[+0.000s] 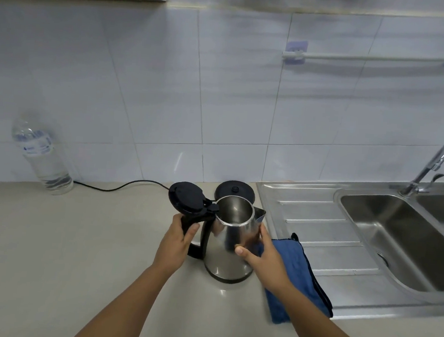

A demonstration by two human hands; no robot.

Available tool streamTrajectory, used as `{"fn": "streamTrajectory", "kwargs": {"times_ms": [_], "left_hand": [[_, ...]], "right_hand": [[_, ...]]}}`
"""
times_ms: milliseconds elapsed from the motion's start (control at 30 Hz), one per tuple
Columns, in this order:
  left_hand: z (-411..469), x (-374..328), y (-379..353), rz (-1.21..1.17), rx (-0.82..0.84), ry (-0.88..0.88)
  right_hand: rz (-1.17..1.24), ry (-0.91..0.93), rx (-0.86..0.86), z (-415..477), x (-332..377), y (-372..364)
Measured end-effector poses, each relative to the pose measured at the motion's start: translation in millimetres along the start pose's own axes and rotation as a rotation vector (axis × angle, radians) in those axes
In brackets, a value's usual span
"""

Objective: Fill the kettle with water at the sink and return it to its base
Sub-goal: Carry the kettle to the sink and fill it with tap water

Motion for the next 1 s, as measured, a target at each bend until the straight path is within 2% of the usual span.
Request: {"fn": "streamTrajectory", "kwargs": {"times_ms": [200, 533, 767, 1000], "left_hand": [[4, 3, -2, -0.060, -0.026, -0.019], [28, -17, 4, -0.111, -0.096, -0.123], [58, -62, -4, -0.164, -0.071, -0.224], [79, -107, -47, -0.176, -0.005, -0.289]], "right_hand": [[0.062, 0.009, 0.026, 0, 3, -5], [0.099, 0.021, -0.052, 13, 10, 2], [0.076, 0.065, -0.151, 17, 39, 45], [0.032, 0.035, -0.249, 4, 42, 106]]}}
Point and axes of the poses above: each hand's wrist, its own z-axis towards the middle knuckle, its own y-axis out of the back of the hand, x = y × z, the point moved 9 cm from there along z, towards the middle knuckle, and after that the axes turned 7 degrees about x, right-handed, at the moved point
